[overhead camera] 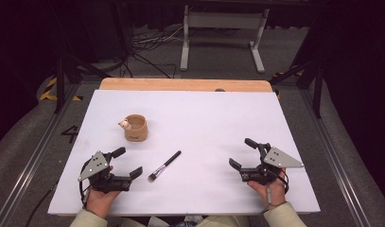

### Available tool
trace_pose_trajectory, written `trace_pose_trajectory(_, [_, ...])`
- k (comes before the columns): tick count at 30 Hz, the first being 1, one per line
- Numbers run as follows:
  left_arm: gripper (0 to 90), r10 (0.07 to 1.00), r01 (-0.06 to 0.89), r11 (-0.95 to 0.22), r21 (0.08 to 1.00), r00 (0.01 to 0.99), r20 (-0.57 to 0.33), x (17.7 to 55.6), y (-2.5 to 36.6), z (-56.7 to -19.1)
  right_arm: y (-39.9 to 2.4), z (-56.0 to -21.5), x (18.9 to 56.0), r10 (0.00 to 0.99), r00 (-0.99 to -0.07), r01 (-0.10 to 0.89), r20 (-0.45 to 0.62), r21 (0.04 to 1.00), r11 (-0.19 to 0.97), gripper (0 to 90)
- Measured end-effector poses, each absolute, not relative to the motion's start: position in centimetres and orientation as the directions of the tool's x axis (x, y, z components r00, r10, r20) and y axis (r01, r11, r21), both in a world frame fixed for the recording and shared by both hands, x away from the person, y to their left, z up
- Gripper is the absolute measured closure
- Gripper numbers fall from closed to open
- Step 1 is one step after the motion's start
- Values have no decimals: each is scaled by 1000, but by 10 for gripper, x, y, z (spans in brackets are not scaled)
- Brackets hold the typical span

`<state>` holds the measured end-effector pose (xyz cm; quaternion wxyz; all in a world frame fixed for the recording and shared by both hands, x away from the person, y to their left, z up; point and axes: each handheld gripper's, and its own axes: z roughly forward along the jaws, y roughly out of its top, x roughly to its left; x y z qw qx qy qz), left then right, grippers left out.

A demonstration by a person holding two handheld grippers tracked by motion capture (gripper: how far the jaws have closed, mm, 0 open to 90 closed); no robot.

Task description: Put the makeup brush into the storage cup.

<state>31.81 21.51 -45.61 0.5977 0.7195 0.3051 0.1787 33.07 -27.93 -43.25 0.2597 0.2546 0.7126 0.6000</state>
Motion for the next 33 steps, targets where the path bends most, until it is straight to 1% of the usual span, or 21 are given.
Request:
trace_pose_trajectory(10, [23,653,211,-105,972,751,-93,318,215,-453,-281,-431,330,678,-732,44,-63,989,139,91])
trace_pose_trajectory(20, [12,668,223,-114,968,738,-91,319,218,-452,-280,-426,333,684,-727,51,-59,989,139,86])
trace_pose_trajectory(28, [11,673,232,-106,967,733,-102,319,220,-452,-255,-411,344,637,-769,60,-61,984,167,84])
trace_pose_trajectory(33, [9,673,237,-106,966,732,-106,319,221,-453,-237,-404,351,595,-802,56,-50,986,158,84])
